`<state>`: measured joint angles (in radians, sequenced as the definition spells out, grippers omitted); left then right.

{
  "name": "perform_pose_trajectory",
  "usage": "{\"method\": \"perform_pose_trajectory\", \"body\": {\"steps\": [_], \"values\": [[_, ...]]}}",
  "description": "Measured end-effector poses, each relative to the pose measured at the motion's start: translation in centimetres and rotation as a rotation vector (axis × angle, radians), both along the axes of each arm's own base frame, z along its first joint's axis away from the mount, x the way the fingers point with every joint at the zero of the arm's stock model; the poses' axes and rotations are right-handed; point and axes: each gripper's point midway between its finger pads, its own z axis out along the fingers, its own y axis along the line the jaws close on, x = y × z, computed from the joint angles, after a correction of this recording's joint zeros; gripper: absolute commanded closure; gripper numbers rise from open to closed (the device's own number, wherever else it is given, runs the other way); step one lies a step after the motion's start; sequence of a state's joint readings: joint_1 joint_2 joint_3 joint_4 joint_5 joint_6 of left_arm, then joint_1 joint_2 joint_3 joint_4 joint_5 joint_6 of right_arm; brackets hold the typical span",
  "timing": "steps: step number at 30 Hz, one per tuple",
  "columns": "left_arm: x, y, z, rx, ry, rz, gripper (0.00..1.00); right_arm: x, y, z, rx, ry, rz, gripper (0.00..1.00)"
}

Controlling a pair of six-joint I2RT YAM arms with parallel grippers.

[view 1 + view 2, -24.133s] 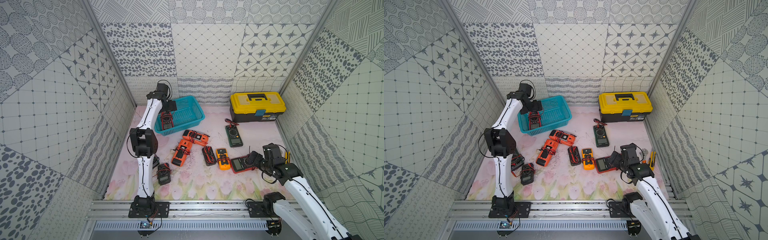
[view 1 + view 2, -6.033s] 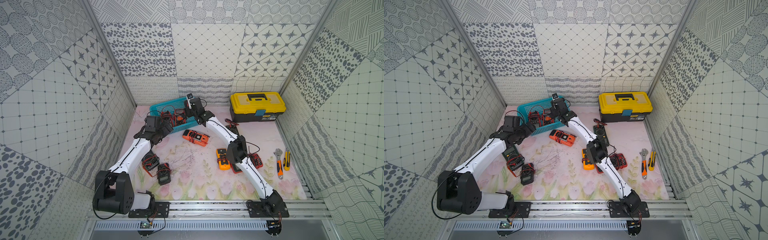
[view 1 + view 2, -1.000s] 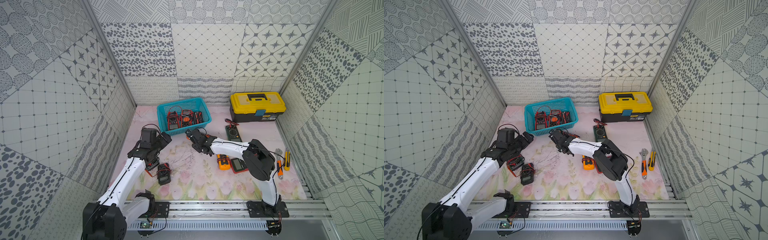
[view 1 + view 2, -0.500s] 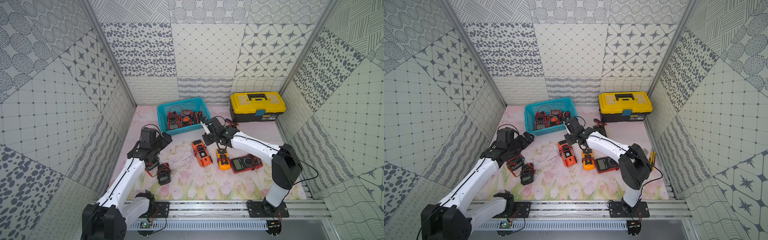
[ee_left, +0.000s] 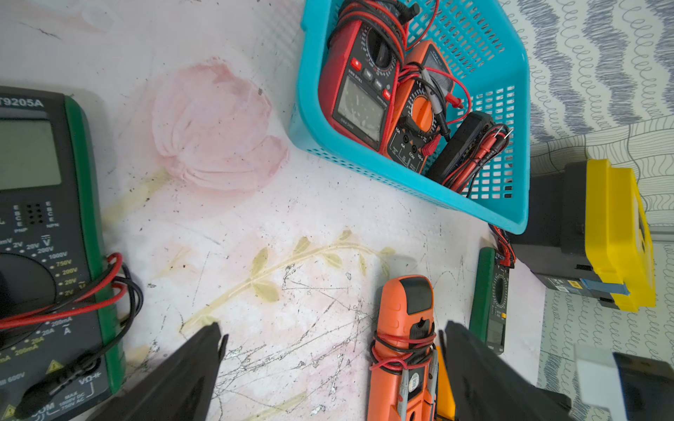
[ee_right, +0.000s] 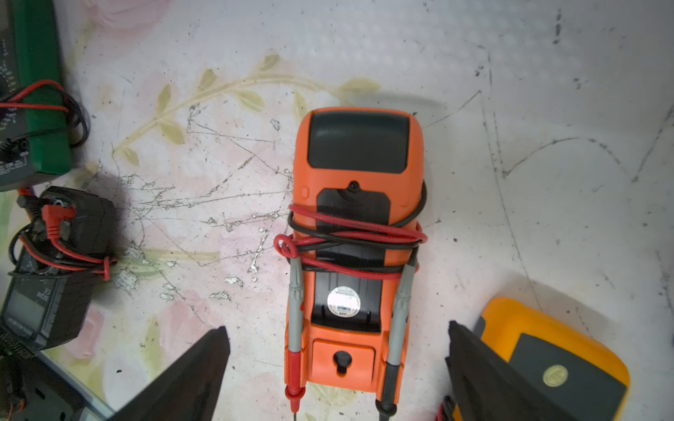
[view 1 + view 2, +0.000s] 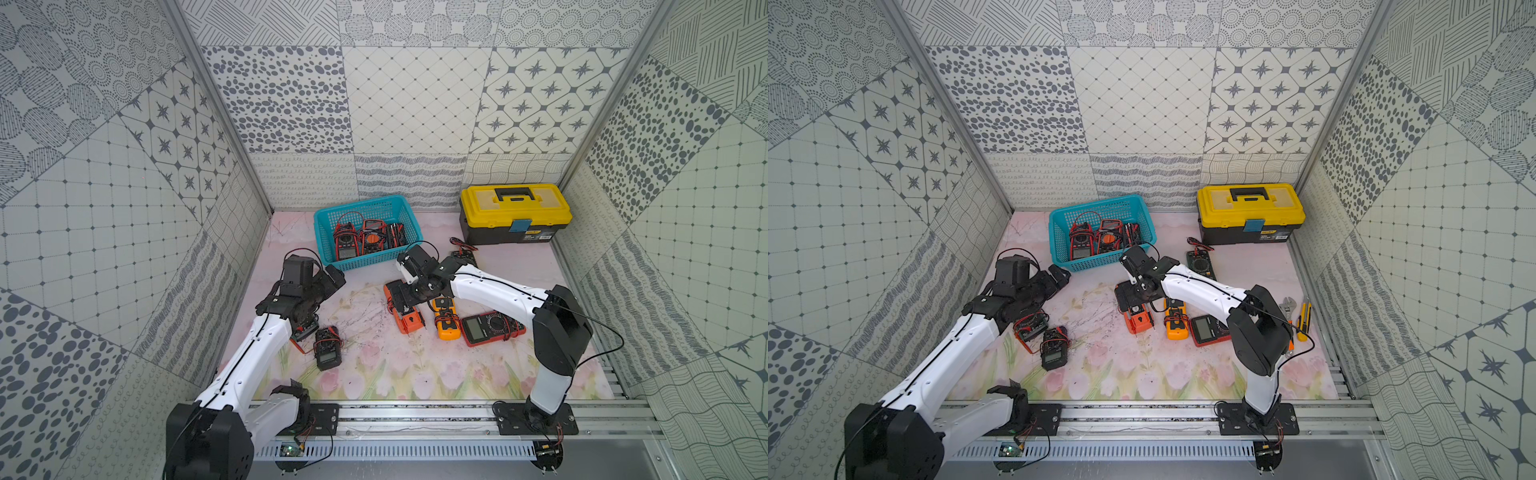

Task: Put the multimeter into the basket
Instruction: Pick up the multimeter from the center of the board.

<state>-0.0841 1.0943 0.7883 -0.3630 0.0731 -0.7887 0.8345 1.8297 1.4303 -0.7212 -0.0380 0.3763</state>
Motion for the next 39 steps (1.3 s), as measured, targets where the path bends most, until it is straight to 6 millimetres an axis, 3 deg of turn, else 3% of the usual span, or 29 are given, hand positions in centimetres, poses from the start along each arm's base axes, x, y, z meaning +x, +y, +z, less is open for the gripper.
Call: {"method": "perform_pose_trajectory", "body": {"steps": [11,18,20,23,27,31,33,36,39], "values": [[0.0,0.0,-0.7,0.000,0.018,-0.001,0.01,-1.0,-0.9,-7.3,-0.195,0.106,-0.032,0.02],[0.0,0.0,-0.9,0.000,0.023,-0.001,0.01,-0.1,-0.9,-8.5,-0.254,0.079,-0.060,0.06],[0.0,0.0,-0.9,0.000,0.024,-0.001,0.01,0.0,-0.7,-8.5,-0.264,0.067,-0.058,0.22],[0.1,0.0,-1.0,0.001,0.025,-0.001,0.01,0.0,-0.6,-8.5,-0.270,0.063,-0.058,0.59],[0.1,0.0,-1.0,0.001,0.026,-0.001,0.01,0.0,-0.6,-8.4,-0.270,0.060,-0.057,0.96],[0.1,0.0,-0.9,0.001,0.024,-0.001,0.01,0.1,-1.2,-7.4,-0.285,0.041,-0.060,1.00],[0.1,0.0,-0.9,0.001,0.024,-0.001,0.01,0.2,-1.4,-5.8,-0.279,0.015,-0.061,1.00],[0.1,0.0,-0.9,0.002,0.025,-0.001,0.01,1.0,-1.6,-1.8,-0.232,-0.046,-0.071,1.00],[0.1,0.0,-0.9,0.003,0.024,-0.002,0.01,3.3,-1.0,3.5,-0.134,-0.133,-0.100,1.00]]}}
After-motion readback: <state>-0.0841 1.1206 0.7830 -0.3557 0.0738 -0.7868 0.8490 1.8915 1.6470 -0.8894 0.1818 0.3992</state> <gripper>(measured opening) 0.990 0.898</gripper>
